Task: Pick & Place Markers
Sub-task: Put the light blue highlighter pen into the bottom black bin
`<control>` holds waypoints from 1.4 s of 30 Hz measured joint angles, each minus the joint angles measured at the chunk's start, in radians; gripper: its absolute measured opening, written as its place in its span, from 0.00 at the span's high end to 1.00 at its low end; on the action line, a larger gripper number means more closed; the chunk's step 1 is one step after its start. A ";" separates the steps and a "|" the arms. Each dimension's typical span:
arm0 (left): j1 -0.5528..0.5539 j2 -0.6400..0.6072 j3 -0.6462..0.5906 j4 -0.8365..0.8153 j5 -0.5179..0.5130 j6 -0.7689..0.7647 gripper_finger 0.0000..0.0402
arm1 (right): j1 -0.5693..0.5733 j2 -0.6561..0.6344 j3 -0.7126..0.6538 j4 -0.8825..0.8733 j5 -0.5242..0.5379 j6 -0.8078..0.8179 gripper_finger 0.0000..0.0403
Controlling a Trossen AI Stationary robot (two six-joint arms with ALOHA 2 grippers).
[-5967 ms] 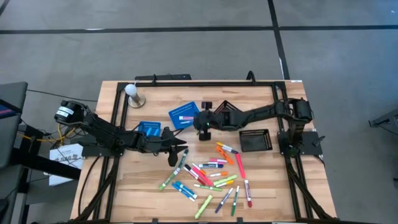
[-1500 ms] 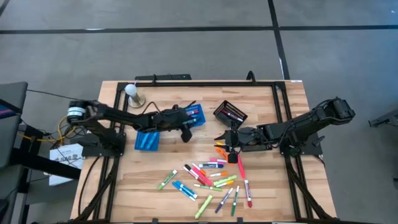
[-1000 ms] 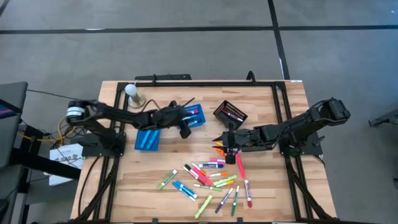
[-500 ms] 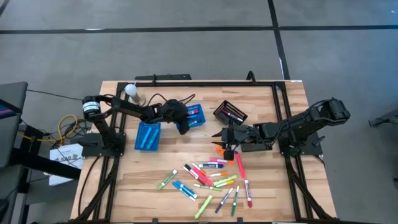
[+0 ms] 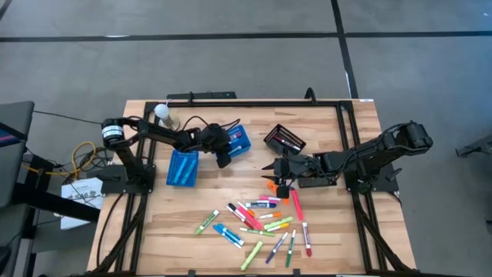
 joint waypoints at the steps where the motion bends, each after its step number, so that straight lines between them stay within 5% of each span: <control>1: 0.004 -0.001 0.002 -0.016 0.002 -0.001 0.80 | 0.000 0.000 0.000 0.000 0.000 0.000 0.72; 7: 0.006 -0.004 0.003 -0.053 0.001 -0.004 0.84 | 0.000 0.000 0.000 0.000 0.000 -0.001 0.72; 12: 0.006 -0.004 0.003 -0.054 0.002 -0.005 0.97 | 0.000 0.000 0.000 0.001 0.000 -0.001 0.72; 19: 0.004 -0.032 -0.003 -0.062 -0.006 -0.005 0.99 | 0.000 0.000 0.000 0.002 0.001 -0.001 0.72; 32: -0.073 -0.352 -0.001 -0.083 -0.034 -0.026 0.99 | 0.000 0.000 0.000 0.008 0.001 0.002 0.72; 42: -0.019 -0.163 -0.002 -0.132 -0.081 -0.022 0.85 | 0.000 0.000 0.000 0.015 -0.011 0.002 0.72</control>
